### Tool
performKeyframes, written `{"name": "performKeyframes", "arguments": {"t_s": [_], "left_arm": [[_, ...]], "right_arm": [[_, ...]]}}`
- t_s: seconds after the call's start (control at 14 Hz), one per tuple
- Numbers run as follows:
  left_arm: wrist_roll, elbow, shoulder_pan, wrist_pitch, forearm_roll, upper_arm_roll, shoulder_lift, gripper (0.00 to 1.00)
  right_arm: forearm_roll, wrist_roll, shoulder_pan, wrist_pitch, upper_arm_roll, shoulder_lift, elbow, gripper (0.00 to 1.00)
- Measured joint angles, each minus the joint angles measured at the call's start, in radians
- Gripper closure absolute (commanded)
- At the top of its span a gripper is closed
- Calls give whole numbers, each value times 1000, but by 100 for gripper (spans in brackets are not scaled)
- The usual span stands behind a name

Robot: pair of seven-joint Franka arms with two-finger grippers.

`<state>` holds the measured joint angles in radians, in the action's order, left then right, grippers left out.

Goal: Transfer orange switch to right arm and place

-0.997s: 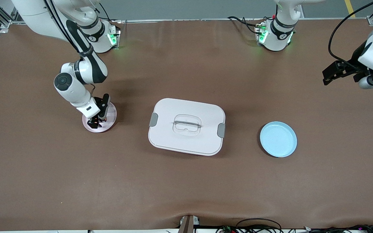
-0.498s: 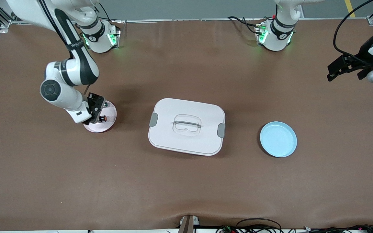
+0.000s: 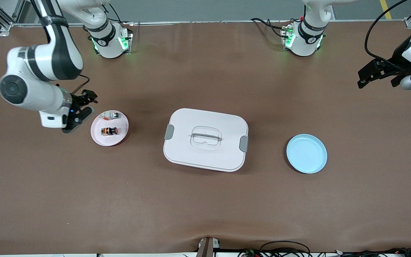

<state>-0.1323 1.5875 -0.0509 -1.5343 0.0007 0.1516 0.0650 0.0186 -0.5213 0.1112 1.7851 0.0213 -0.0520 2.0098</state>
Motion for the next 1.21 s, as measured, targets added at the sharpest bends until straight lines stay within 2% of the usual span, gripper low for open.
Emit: {"name": "performKeyframes", "arguments": {"t_s": [0.14,0.36,0.64,1.21], "left_arm": [[0,0,0,0,0,0,1,0],[0,0,0,0,0,0,5,0],[0,0,0,5,0,0,7,0],[0,1,-1,6,0,0,7,0]], "right_arm": [[0,149,-2,-87,-1,12,-82,0],[-1,268,-9,-154,-1,16,-182,0],[-2,300,-72,-243,1,15,-318,0],[-3,369,-121,-271,1,3,-491,0]]}}
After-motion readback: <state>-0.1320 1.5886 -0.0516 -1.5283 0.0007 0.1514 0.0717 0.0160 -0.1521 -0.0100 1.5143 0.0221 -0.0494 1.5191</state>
